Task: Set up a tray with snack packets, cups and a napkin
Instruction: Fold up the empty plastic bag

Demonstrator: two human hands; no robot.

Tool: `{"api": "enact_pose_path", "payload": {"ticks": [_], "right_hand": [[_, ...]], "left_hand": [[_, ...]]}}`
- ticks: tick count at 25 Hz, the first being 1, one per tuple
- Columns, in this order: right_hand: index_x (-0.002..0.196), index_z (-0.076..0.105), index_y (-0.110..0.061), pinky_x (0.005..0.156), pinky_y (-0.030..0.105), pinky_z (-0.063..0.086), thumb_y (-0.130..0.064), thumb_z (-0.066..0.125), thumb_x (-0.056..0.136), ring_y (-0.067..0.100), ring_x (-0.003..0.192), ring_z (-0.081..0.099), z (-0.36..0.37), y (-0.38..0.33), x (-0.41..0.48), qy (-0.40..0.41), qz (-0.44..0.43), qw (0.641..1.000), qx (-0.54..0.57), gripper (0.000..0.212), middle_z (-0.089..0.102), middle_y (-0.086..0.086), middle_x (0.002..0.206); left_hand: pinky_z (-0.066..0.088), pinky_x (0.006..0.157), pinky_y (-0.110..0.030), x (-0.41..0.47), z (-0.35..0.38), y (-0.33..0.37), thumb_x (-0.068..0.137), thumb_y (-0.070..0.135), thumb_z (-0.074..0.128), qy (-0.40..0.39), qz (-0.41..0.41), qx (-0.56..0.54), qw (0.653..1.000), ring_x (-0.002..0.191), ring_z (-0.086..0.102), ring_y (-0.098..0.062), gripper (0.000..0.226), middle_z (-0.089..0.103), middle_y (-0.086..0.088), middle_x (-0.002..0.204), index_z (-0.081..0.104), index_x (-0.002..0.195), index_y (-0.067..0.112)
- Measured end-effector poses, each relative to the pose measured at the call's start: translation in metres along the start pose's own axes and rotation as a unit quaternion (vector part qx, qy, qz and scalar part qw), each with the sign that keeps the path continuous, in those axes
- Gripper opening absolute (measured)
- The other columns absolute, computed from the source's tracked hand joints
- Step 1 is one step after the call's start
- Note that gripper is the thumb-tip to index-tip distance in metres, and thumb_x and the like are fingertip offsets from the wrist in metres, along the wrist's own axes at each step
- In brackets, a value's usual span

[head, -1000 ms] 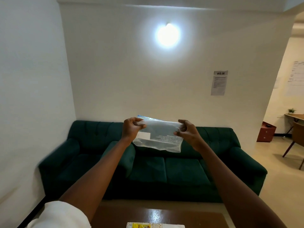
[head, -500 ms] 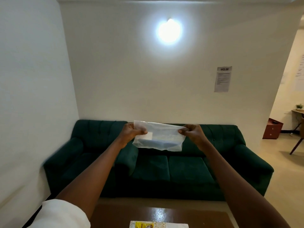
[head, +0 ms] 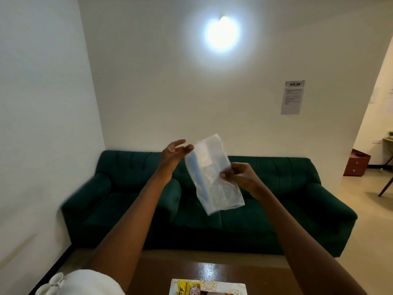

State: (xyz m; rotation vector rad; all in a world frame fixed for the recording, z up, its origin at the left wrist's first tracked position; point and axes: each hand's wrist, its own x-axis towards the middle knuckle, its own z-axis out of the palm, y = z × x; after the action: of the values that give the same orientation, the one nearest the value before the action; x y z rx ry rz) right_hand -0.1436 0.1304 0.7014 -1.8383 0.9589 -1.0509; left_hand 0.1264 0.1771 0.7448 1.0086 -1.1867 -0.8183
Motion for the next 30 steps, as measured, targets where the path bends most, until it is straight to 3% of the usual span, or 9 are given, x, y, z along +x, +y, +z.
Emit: {"api": "enact_pose_path", "payload": {"ticks": [2, 5, 11, 14, 17, 20, 25, 28, 30], "right_hand": [[0.105, 0.074, 0.000, 0.080, 0.039, 0.064, -0.015, 0.084, 0.081, 0.031, 0.100, 0.076, 0.005, 0.008, -0.007, 0.034, 0.030, 0.989, 0.142, 0.030, 0.078, 0.009, 0.106], [0.108, 0.074, -0.007, 0.077, 0.039, 0.064, -0.021, 0.086, 0.078, 0.031, 0.100, 0.077, 0.018, 0.014, -0.008, 0.043, 0.039, 0.980, 0.193, 0.036, 0.077, 0.011, 0.110], [0.112, 0.075, -0.014, 0.073, 0.036, 0.064, -0.022, 0.083, 0.083, 0.025, 0.098, 0.078, 0.029, 0.017, -0.009, 0.071, 0.053, 0.972, 0.215, 0.031, 0.078, 0.005, 0.110], [0.108, 0.078, -0.010, 0.077, 0.039, 0.065, -0.012, 0.076, 0.090, 0.028, 0.101, 0.076, 0.033, 0.020, -0.012, 0.091, 0.048, 0.974, 0.204, 0.019, 0.078, 0.007, 0.110], [0.109, 0.077, -0.003, 0.080, 0.043, 0.065, -0.003, 0.071, 0.091, 0.031, 0.101, 0.076, 0.031, 0.022, -0.016, 0.079, 0.051, 0.970, 0.224, 0.018, 0.077, 0.012, 0.113], [0.104, 0.076, -0.003, 0.076, 0.043, 0.066, 0.008, 0.067, 0.090, 0.032, 0.092, 0.076, 0.038, 0.020, -0.017, 0.094, 0.064, 0.956, 0.269, 0.020, 0.077, 0.018, 0.108], [0.090, 0.070, 0.003, 0.063, 0.039, 0.061, 0.013, 0.062, 0.091, 0.031, 0.076, 0.068, 0.043, 0.018, -0.018, 0.131, 0.047, 0.947, 0.289, 0.013, 0.071, 0.016, 0.088], [0.077, 0.070, -0.001, 0.061, 0.038, 0.061, 0.027, 0.042, 0.082, 0.034, 0.081, 0.069, 0.045, 0.018, -0.012, 0.232, 0.050, 0.930, 0.281, 0.039, 0.074, 0.012, 0.088], [0.079, 0.076, 0.000, 0.077, 0.040, 0.063, 0.027, 0.034, 0.074, 0.032, 0.099, 0.071, 0.046, 0.018, -0.010, 0.301, 0.035, 0.921, 0.246, 0.050, 0.076, 0.013, 0.105]], "left_hand": [[0.055, 0.081, -0.029, -0.015, 0.003, -0.021, 0.100, 0.013, 0.063, -0.052, -0.058, -0.080, 0.994, 0.098, 0.067, -0.018, 0.042, 0.068, -0.004, 0.109, 0.049, 0.138, -0.002], [0.058, 0.097, -0.049, -0.034, 0.025, -0.045, 0.102, 0.017, 0.059, -0.197, -0.089, -0.038, 0.976, 0.113, 0.069, -0.034, 0.039, 0.068, -0.014, 0.126, 0.052, 0.137, 0.002], [0.063, 0.088, -0.043, -0.019, 0.029, -0.038, 0.083, 0.011, 0.082, -0.128, -0.096, 0.028, 0.987, 0.105, 0.073, -0.030, 0.049, 0.074, -0.013, 0.119, 0.064, 0.128, 0.002], [0.063, 0.079, -0.035, -0.017, 0.021, -0.045, 0.086, 0.010, 0.077, -0.139, -0.120, 0.014, 0.983, 0.093, 0.070, -0.026, 0.041, 0.073, -0.012, 0.110, 0.066, 0.124, -0.002], [0.058, 0.089, -0.045, -0.016, 0.015, -0.051, 0.088, -0.006, 0.065, -0.149, -0.172, -0.068, 0.971, 0.099, 0.067, -0.030, 0.040, 0.069, -0.015, 0.112, 0.063, 0.128, -0.007], [0.061, 0.081, -0.040, -0.020, 0.007, -0.056, 0.092, -0.008, 0.062, -0.149, -0.183, -0.084, 0.968, 0.094, 0.069, -0.028, 0.039, 0.070, -0.015, 0.111, 0.061, 0.131, -0.007], [0.052, 0.092, -0.043, -0.025, 0.003, -0.056, 0.097, 0.022, 0.057, -0.161, -0.213, -0.197, 0.943, 0.105, 0.065, -0.031, 0.043, 0.064, -0.019, 0.126, 0.061, 0.135, 0.003], [0.044, 0.113, -0.045, -0.035, 0.007, -0.065, 0.092, 0.064, 0.057, -0.157, -0.273, -0.328, 0.890, 0.131, 0.056, -0.035, 0.084, 0.056, -0.022, 0.146, 0.053, 0.143, -0.003], [0.035, 0.125, -0.043, -0.044, 0.017, -0.076, 0.083, 0.077, 0.062, -0.173, -0.285, -0.352, 0.874, 0.142, 0.050, -0.033, 0.105, 0.052, -0.022, 0.151, 0.049, 0.147, -0.005]]}}
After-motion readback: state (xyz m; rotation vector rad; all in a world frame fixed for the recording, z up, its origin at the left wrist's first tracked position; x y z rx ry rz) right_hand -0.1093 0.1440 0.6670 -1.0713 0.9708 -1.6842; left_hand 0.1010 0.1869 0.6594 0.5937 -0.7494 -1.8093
